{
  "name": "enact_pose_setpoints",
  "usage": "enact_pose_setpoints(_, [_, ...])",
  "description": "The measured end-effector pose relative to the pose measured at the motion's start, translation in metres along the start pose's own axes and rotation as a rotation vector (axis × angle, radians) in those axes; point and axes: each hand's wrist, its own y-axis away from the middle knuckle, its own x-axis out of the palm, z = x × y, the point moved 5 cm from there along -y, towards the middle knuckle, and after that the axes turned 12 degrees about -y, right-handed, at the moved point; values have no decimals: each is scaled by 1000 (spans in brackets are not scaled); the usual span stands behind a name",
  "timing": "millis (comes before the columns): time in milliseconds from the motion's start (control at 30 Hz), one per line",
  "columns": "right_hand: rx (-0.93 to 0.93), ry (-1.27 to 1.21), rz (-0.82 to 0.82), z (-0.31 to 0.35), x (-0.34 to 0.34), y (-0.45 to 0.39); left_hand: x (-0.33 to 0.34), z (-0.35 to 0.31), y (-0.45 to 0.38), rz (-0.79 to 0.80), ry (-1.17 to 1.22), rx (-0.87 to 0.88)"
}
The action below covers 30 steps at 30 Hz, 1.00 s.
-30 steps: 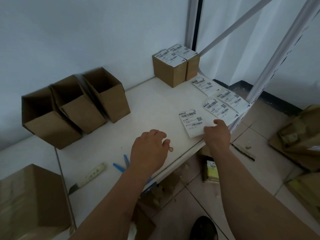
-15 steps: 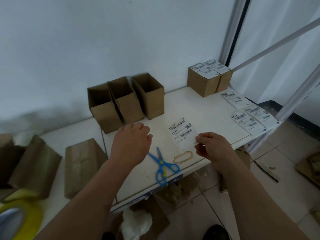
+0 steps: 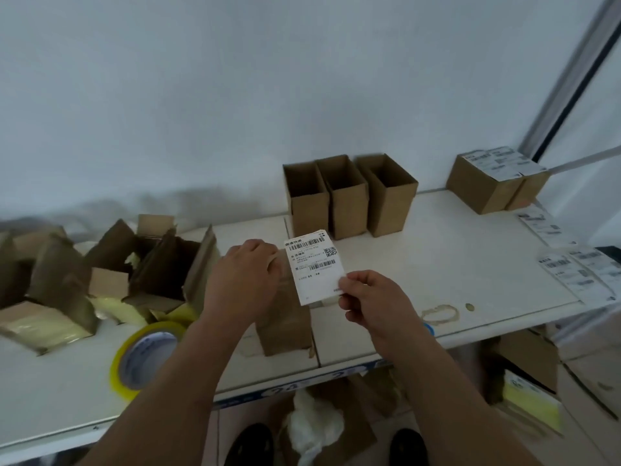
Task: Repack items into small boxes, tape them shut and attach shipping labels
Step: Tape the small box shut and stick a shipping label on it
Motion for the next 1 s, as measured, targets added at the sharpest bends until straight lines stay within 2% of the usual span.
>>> enact_pose_setpoints(267, [-29, 101, -35, -12, 47, 1, 23, 45, -1, 195, 373, -301])
enact_pose_setpoints(400, [-49, 118, -68, -14, 57, 1, 27, 47, 2, 237, 691, -406])
enact_pose_setpoints(533, [-116, 229, -101, -15, 61, 1, 39, 52, 0, 290, 854, -469])
enact_pose_setpoints(667, [-163, 328, -122, -16, 62, -2, 47, 47, -5, 336, 894, -435])
enact_pose_setpoints(1000, [-219, 522, -126, -20, 59, -2, 52, 37, -12, 341, 700, -372])
